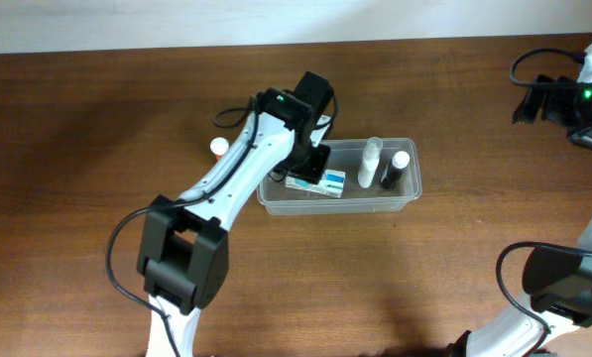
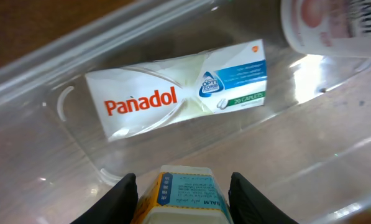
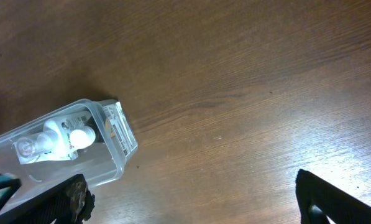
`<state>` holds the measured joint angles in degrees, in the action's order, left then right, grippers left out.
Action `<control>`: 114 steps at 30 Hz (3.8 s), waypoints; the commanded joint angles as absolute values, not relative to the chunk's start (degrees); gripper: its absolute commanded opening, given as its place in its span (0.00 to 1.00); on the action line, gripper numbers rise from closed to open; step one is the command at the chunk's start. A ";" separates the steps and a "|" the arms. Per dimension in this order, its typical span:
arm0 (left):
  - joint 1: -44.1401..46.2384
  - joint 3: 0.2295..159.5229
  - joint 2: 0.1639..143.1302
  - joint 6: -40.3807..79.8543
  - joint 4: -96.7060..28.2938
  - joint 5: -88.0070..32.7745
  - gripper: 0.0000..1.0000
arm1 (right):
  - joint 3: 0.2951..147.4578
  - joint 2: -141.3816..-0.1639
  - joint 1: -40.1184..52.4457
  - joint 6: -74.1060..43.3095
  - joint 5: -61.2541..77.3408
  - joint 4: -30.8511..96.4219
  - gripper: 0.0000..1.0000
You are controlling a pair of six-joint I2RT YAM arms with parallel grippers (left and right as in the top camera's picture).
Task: Pack container
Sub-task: 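Carry the jar over the container and lower it inside, then release the jar and raise the left gripper toward the orange tube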
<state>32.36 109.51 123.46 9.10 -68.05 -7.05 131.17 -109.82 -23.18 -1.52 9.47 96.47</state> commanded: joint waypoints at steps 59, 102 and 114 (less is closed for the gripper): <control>33.87 108.73 127.52 9.82 -65.89 -6.20 0.43 | 130.91 -109.38 -23.27 -1.80 8.95 96.44 0.98; 33.87 109.65 127.50 9.80 -65.73 -6.24 0.47 | 130.91 -109.38 -23.27 -1.80 8.95 96.44 0.98; 33.69 130.10 125.56 9.17 -81.60 4.84 0.61 | 130.91 -109.38 -23.27 -1.80 8.95 96.44 0.98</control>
